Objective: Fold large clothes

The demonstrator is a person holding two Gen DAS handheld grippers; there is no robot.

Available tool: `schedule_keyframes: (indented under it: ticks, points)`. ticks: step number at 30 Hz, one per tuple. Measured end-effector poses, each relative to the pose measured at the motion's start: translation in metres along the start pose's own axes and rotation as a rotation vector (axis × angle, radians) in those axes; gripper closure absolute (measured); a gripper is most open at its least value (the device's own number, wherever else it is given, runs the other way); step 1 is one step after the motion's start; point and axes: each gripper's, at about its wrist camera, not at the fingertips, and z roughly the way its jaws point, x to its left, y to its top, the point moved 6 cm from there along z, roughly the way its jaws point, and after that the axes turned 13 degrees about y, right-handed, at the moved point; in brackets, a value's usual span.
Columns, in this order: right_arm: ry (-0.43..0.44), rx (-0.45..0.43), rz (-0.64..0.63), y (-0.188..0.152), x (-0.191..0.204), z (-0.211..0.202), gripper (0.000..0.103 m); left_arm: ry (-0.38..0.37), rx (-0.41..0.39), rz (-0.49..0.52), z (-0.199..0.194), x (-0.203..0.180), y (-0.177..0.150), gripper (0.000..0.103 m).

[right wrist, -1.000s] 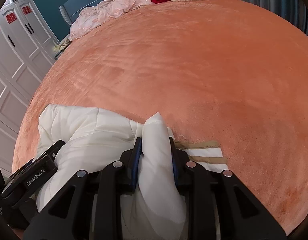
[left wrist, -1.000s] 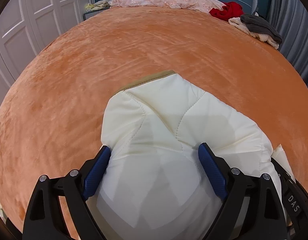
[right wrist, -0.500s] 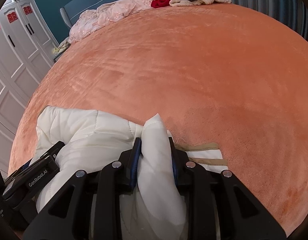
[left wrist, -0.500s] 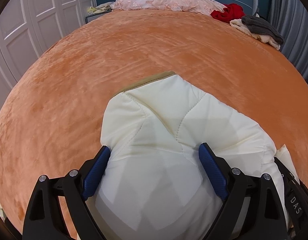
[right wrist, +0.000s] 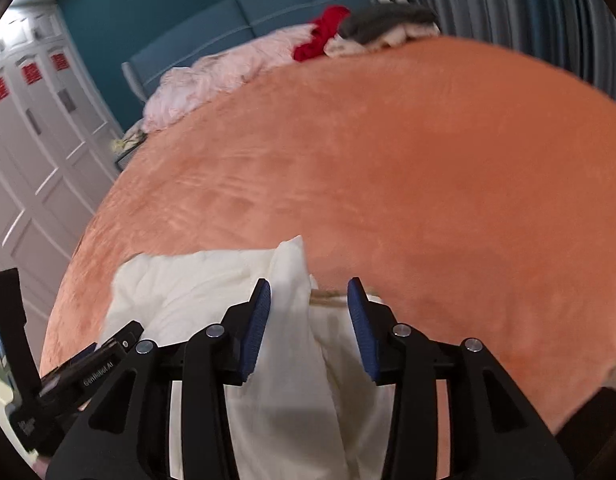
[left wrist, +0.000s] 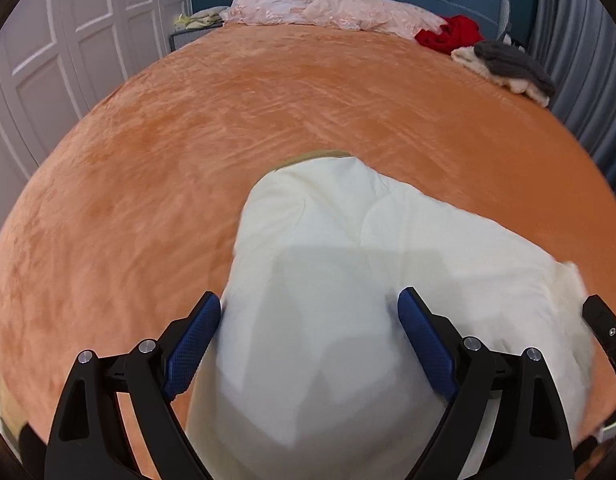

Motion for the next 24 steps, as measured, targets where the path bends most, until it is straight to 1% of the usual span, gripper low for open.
schedule_keyframes:
  ticks: [2, 4, 6, 7, 10, 11, 14, 18, 24]
  points:
    - [0.016, 0.012, -0.056, -0.002, 0.011, -0.017, 0.064, -0.043, 0.01, -0.025, -0.017, 0.005, -0.008, 0.016]
    - [0.034, 0.047, -0.113, -0.008, 0.022, -0.026, 0.07, -0.063, 0.006, -0.014, -0.032, 0.006, -0.018, 0.016]
    - [0.041, 0.121, -0.154, -0.018, 0.029, -0.024, 0.078, -0.058, 0.007, 0.012, -0.04, 0.002, -0.028, 0.016]
    - [0.045, 0.164, -0.153, -0.025, 0.028, -0.02, 0.078, -0.05, 0.005, 0.024, -0.043, 0.001, -0.032, 0.016]
    - [0.031, 0.235, -0.102, -0.041, 0.016, -0.008, 0.078, -0.022, -0.004, 0.06, -0.047, -0.003, -0.043, 0.016]
    - [0.032, 0.247, -0.081, -0.045, 0.013, -0.005, 0.078, -0.018, -0.001, 0.063, -0.047, -0.004, -0.045, 0.016]
    - [0.042, 0.265, -0.037, -0.05, 0.004, -0.001, 0.079, -0.001, -0.001, 0.074, -0.045, -0.005, -0.05, 0.014]
    - [0.019, 0.278, -0.076, -0.054, 0.002, 0.001, 0.079, 0.031, -0.021, 0.087, -0.041, -0.008, -0.055, 0.014]
    - [-0.006, 0.276, -0.117, -0.061, 0.007, 0.01, 0.079, 0.054, -0.038, 0.073, -0.034, -0.006, -0.059, 0.009]
